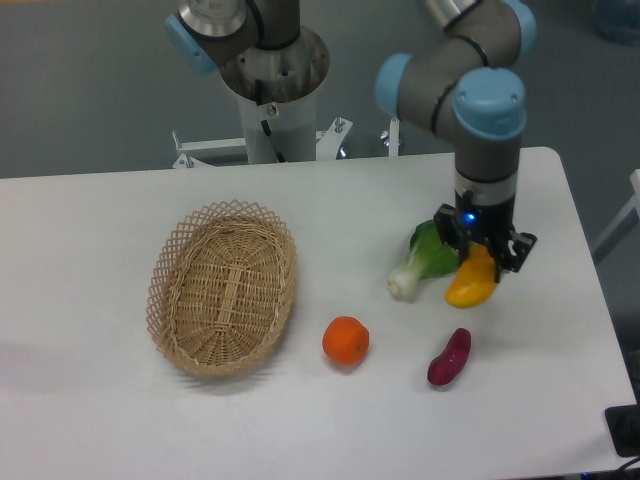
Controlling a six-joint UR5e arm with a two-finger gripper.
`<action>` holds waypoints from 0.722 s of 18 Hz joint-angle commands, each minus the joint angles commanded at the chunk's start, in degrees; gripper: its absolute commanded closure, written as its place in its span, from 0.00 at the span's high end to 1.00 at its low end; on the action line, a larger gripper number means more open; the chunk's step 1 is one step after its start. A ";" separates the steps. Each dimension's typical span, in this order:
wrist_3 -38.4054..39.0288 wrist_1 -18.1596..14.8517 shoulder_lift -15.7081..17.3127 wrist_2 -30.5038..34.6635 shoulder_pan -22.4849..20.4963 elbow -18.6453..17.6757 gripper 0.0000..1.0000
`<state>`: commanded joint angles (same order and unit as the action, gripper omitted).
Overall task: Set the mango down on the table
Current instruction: 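Move the held yellow mango sideways off the bok choy and lower it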
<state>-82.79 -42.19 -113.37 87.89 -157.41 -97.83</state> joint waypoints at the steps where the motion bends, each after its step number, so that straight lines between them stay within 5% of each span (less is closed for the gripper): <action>1: -1.13 0.17 -1.40 0.09 0.00 0.79 0.51; 13: -12.22 1.14 -4.49 0.09 0.35 -2.45 0.51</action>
<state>-95.01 -41.04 -117.86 87.98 -157.06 -100.28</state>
